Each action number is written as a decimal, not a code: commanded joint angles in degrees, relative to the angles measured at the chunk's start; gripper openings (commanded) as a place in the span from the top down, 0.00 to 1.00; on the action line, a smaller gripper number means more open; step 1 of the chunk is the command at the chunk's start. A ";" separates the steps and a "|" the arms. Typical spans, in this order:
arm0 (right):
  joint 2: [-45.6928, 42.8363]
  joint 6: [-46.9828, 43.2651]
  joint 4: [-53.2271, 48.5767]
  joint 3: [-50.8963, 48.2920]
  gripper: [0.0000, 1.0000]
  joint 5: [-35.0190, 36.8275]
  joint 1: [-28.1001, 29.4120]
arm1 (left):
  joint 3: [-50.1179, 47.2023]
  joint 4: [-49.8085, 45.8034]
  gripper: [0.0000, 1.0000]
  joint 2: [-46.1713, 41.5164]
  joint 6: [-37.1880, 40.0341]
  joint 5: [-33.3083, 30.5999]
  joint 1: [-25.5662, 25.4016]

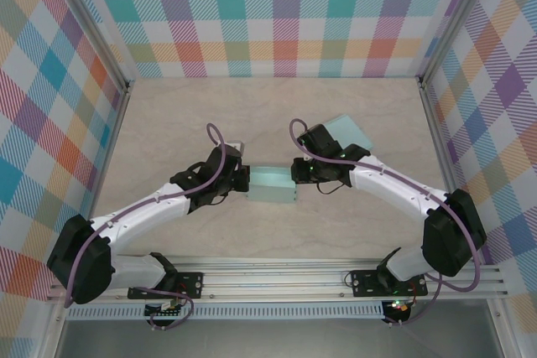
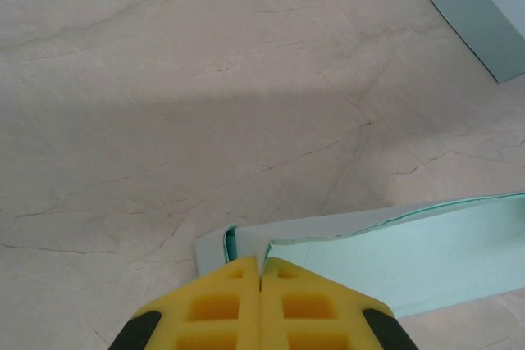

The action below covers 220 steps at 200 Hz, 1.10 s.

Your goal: Fold the paper box

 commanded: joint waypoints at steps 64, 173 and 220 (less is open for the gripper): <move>2.00 3.71 2.84 2.79 0.87 -0.56 1.07 | 1.09 -3.93 1.00 1.11 5.71 0.11 -1.76; 3.15 6.65 7.84 1.11 0.90 -1.63 0.38 | -0.48 -4.29 1.00 2.92 8.65 -4.84 -4.05; 2.55 5.01 11.55 -2.68 0.95 0.11 1.12 | -1.88 -3.08 1.00 2.97 8.52 -5.83 -4.18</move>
